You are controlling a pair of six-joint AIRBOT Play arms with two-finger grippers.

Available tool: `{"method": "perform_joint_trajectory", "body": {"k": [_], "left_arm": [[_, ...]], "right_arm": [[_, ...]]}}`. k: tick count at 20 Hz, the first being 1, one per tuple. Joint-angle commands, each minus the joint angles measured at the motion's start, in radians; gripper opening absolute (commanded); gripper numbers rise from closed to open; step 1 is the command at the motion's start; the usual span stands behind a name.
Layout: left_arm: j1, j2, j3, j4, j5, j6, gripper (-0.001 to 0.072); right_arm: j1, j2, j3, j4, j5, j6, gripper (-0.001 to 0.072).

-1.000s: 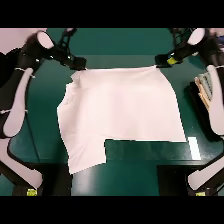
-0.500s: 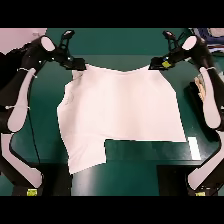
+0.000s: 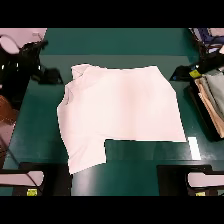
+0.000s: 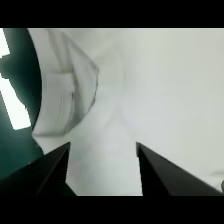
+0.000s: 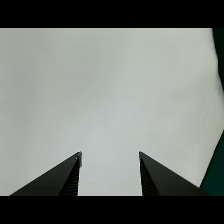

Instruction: Fold the shirts.

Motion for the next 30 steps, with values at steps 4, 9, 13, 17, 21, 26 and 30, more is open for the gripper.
{"method": "perform_joint_trajectory", "body": {"k": [4, 9, 13, 17, 21, 26, 30], "left_arm": [[0.012, 0.301, -0.588, 0.061, 0.071, 0.005, 0.0491], [0.012, 0.356, -0.776, 0.018, 0.153, -0.053, 0.0491], [0.012, 0.356, -0.863, -0.052, 0.208, -0.054, 0.0491], [0.012, 0.356, -0.882, -0.16, 0.268, -0.05, 0.0488], [0.012, 0.356, -0.871, -0.173, 0.27, -0.035, 0.0026], [0.012, 0.356, -0.782, -0.173, 0.203, 0.013, 0.0026], [0.012, 0.369, -0.738, -0.174, 0.237, 0.014, 0.0026]], "right_arm": [[-0.024, 0.241, -0.287, 0.003, -0.054, -0.01, 0.0422], [-0.024, 0.34, -0.391, 0.002, -0.059, -0.01, 0.0423], [-0.024, 0.371, -0.394, 0.002, -0.07, -0.011, 0.0423], [-0.026, 0.372, -0.393, -0.001, -0.046, -0.011, 0.0422], [-0.131, 0.373, -0.412, -0.003, 0.068, -0.026, 0.0422], [-0.422, 0.373, -0.66, -0.009, 0.075, -0.027, 0.0471], [-0.601, 0.314, -0.851, 0.003, 0.06, -0.079, 0.0487]]}}
